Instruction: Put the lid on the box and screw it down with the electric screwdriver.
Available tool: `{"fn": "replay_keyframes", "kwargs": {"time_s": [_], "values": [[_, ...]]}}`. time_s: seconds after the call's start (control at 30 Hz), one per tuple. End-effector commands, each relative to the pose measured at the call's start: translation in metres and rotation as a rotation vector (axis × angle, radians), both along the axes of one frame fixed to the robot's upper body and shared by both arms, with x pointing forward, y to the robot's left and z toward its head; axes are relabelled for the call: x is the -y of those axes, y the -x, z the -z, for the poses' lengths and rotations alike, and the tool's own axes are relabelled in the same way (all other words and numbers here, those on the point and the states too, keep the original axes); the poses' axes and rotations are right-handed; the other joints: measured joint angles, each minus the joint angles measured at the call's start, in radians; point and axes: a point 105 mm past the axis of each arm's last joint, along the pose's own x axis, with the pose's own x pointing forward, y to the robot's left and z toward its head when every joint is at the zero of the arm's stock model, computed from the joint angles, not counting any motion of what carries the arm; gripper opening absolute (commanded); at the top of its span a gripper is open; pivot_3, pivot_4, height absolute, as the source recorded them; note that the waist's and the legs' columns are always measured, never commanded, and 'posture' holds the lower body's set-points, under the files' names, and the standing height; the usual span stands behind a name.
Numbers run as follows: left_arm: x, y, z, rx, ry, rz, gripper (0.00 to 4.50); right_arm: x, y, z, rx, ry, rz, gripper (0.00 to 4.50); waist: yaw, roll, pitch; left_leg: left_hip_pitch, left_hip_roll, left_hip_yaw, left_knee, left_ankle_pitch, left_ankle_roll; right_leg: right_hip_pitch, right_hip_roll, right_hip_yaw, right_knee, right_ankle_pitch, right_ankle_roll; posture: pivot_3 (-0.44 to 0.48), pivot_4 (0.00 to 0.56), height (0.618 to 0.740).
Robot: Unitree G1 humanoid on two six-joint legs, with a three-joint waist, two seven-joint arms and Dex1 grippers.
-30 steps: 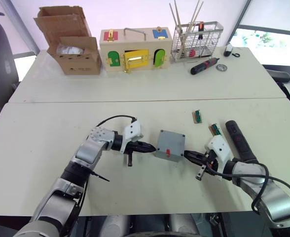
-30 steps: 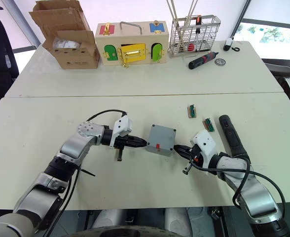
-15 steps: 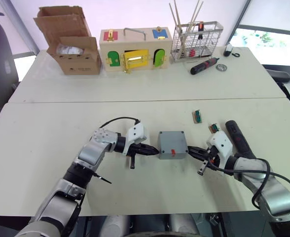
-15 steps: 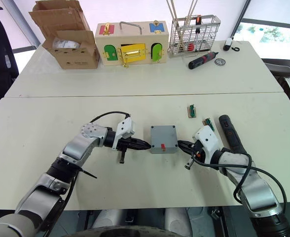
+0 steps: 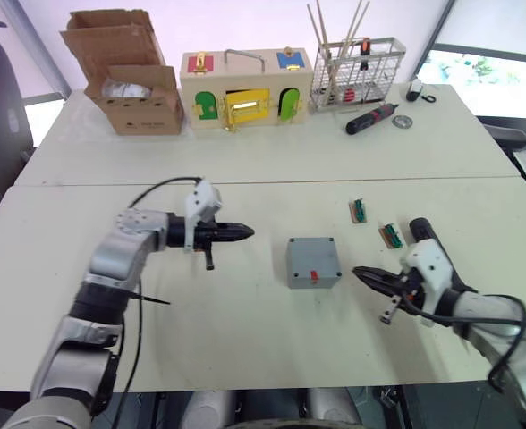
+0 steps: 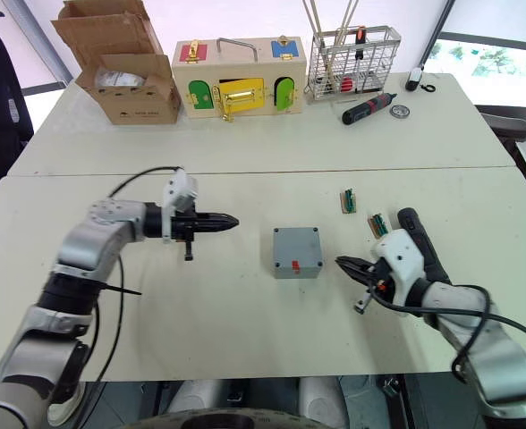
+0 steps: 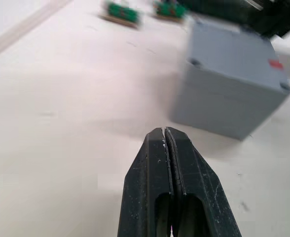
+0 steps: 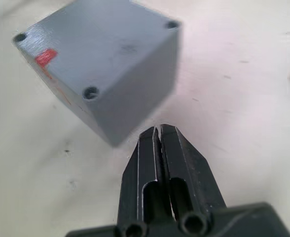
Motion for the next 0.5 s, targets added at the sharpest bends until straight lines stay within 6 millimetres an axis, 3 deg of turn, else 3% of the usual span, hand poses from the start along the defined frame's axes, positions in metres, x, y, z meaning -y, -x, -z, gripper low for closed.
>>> {"fn": "replay_keyframes", "kwargs": {"time_s": [0.03,0.2,0.23,0.33,0.47,0.5], "values": [[0.009,0.027,-0.031,0.047,0.045,0.089,0.00,0.012,0.010,-0.029,0.024,-0.091,0.034,0.04,0.000,0.000,0.000,0.000,0.000,0.000,0.000,0.000,0.000,0.000,-0.001,0.000,0.000,0.000,0.000,0.000,0.150,0.737],[0.031,0.054,-0.037,0.062,0.069,0.180,0.00,0.033,0.022,-0.041,-0.031,-0.319,0.189,0.04,0.001,0.000,0.000,0.002,0.000,0.000,0.000,-0.002,0.003,0.003,-0.004,0.000,-0.001,0.000,0.000,0.000,0.150,0.737],[0.038,0.059,-0.034,0.063,0.070,0.200,0.00,0.042,0.023,-0.041,-0.020,-0.326,0.239,0.27,0.002,0.000,0.000,0.002,0.000,-0.001,0.000,-0.002,0.003,0.003,-0.004,0.000,-0.001,0.000,0.000,0.000,0.150,0.737],[0.050,0.064,-0.029,0.053,0.086,0.211,0.88,0.062,0.020,-0.042,0.033,-0.340,0.364,1.35,0.000,0.001,0.000,0.002,0.000,0.000,0.000,-0.002,0.003,0.003,-0.005,0.000,-0.001,0.000,0.000,0.000,0.150,0.737],[0.059,0.067,-0.023,0.069,0.079,0.230,2.86,0.070,0.010,-0.035,0.085,-0.314,0.462,3.29,-0.002,0.001,0.000,0.002,0.000,0.000,-0.001,-0.002,0.003,0.003,-0.004,0.000,-0.001,0.000,0.000,0.000,0.150,0.737],[0.060,0.068,-0.021,0.077,0.065,0.237,2.89,0.071,0.006,-0.034,0.098,-0.313,0.479,3.59,-0.003,0.002,0.000,0.002,0.000,0.000,-0.001,-0.002,0.003,0.003,-0.004,0.000,-0.001,0.000,0.000,0.000,0.150,0.737]]}}
